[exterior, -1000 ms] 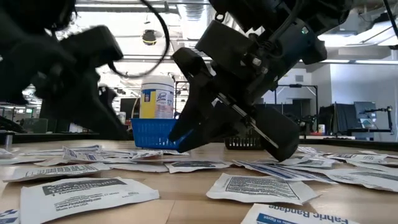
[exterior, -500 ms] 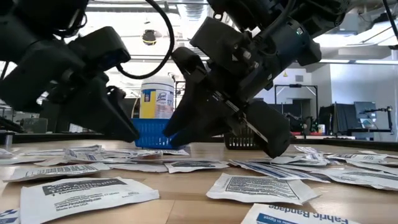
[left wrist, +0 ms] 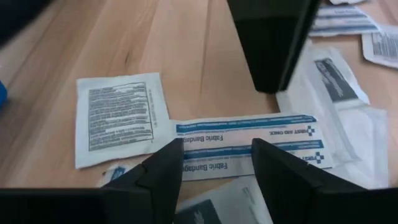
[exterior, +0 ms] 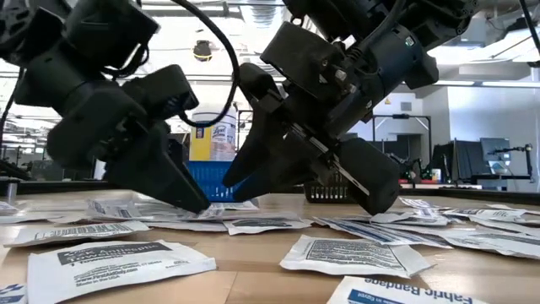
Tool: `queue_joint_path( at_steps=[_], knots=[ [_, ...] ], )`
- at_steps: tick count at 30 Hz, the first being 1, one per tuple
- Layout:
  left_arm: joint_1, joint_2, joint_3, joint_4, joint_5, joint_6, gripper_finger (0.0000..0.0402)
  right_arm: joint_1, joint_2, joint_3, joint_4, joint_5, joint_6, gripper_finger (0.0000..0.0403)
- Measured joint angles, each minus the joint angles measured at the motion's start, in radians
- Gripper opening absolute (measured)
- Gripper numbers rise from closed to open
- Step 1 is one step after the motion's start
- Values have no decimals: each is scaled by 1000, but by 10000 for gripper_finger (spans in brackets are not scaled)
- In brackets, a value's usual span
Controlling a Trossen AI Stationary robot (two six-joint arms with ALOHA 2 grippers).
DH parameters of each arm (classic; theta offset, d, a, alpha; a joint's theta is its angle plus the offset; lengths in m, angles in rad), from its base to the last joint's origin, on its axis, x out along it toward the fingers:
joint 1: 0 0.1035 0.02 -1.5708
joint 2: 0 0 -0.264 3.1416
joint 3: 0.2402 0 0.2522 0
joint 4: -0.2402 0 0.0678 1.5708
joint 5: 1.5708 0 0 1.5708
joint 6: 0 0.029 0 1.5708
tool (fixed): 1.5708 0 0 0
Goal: Pick & Place First Aid Supplies
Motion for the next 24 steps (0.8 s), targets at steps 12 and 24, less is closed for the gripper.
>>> queue_joint_path(
  at_steps=[12,24],
  knots=[
    [22,28,1,-6,16,9,79,0,0,0,-2,1,48,77],
    [27,-44,-6,-47,55,31,13,2,0,0,-4,3,59,77]
  ],
)
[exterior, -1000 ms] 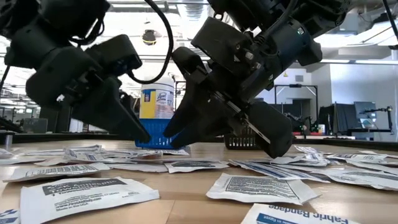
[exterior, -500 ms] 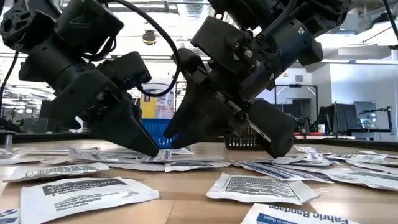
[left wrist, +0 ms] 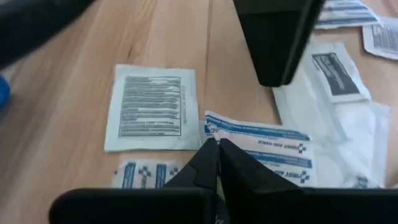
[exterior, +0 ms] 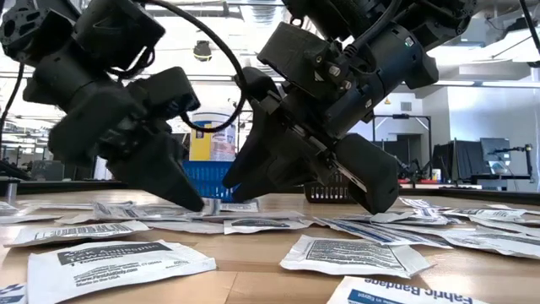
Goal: Pick & Place First Aid Supplies
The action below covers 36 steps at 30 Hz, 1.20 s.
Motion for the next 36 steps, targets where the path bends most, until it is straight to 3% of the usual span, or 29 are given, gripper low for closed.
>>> queue_joint_path(
  at_steps=[8,13,19,24,31,36],
  knots=[
    [25,-185,0,-39,-201,170,10,26,0,1,7,-1,0,77],
    [116,-306,1,-67,-291,274,18,24,0,1,2,0,56,77],
    [295,-347,2,-152,-288,249,39,15,1,1,-2,0,122,77],
    [402,-300,2,-177,-132,190,49,16,1,1,-5,-1,122,77],
    [449,-199,2,-173,-108,181,74,16,1,1,-5,-1,122,77],
    [443,-196,2,-173,-108,180,103,16,1,1,-6,-1,123,77]
  ],
)
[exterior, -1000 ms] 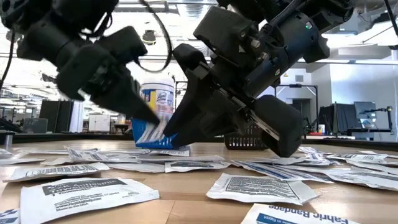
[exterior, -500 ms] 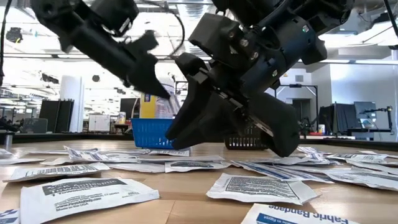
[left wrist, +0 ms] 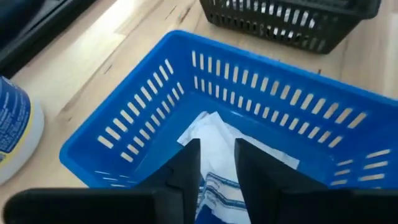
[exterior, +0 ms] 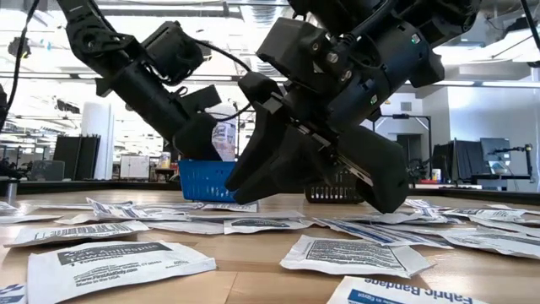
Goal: Pick & Place First Aid Supplies
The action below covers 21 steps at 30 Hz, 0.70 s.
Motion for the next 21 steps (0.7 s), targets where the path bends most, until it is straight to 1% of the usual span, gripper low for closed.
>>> queue_joint_path(
  at_steps=[4,9,12,16,21],
  knots=[
    [-43,-69,0,7,14,0,113,0,0,0,-3,-1,0,77],
    [-151,-183,1,9,122,-30,108,-1,0,0,-8,0,29,77],
    [-228,-228,2,-7,154,-62,104,-6,0,0,-9,-1,38,77],
    [-327,-258,2,-93,150,-106,104,-7,0,0,-11,0,55,77],
    [-395,-268,2,-325,55,-238,104,-6,0,0,-11,-1,55,77]
  ],
)
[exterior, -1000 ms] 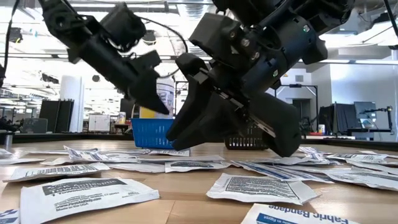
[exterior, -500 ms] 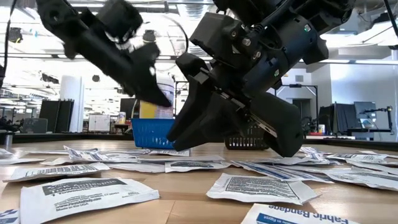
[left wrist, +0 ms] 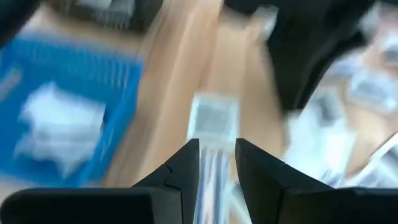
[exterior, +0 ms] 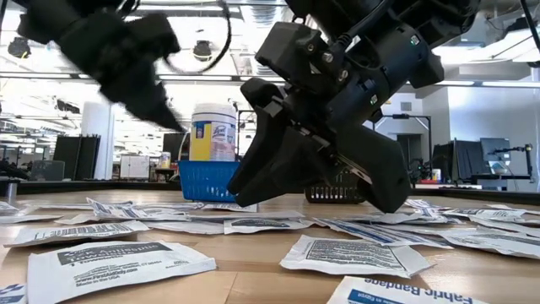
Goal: Pick & Place First Aid Supplies
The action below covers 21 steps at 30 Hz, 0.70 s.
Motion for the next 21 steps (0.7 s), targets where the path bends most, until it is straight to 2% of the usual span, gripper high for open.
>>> queue_joint_path(
  at_steps=[6,14,17,21],
  knots=[
    [-46,10,-2,-183,0,-130,104,0,0,0,-1,0,9,77],
    [-58,13,-64,-183,0,-253,104,0,0,0,-2,0,23,77],
    [-58,13,-126,-134,1,-333,104,0,0,0,-2,0,23,77],
    [-58,13,-203,52,42,-347,104,0,0,0,-2,0,23,77]
  ],
)
